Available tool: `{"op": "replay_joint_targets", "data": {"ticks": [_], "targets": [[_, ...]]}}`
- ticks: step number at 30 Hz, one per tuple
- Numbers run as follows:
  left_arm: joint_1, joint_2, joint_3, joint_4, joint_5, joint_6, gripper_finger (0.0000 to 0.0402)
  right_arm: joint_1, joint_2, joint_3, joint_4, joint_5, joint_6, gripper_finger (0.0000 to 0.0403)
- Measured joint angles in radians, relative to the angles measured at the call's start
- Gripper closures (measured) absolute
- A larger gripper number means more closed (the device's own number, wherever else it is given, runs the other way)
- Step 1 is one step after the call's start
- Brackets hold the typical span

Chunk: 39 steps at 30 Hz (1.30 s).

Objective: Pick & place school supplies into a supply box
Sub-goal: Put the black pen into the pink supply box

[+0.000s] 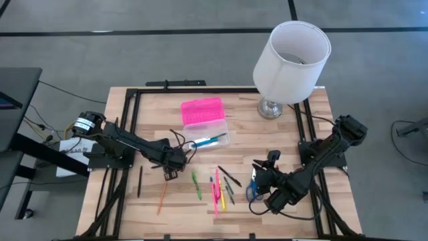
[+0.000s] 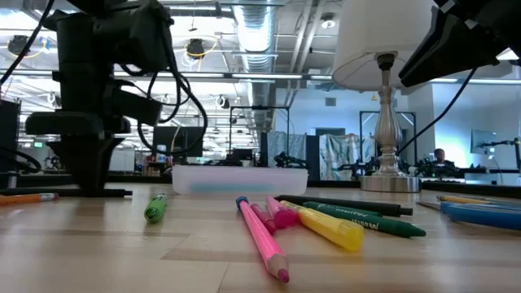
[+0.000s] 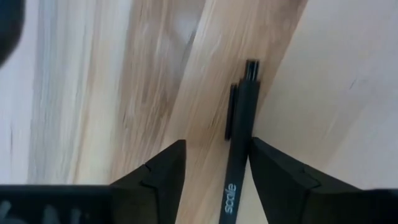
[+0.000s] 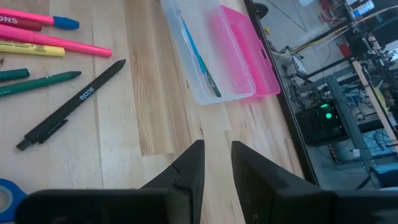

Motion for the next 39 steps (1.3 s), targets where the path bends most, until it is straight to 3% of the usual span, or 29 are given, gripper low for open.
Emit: {"op": "replay_joint_targets", "data": {"ticks": [14,29,39], "targets": [[0.000,0.000,-0.002,-0.052,0.104,-0.004,0.0248,0.000,0.000,0.000,0.002,0.000,0.001,0.0328],[-0.003,0.000,-0.004,-0.023,0.111,0.081,0.0355,0.000,0.000,0.000,0.002,0.000,0.001,0.0328],[-0.003,0.000,-0.005,-0.001,0.099,0.145,0.0357,0.000,0.000,0.000,0.002,0.000,0.001,0.0328]]}}
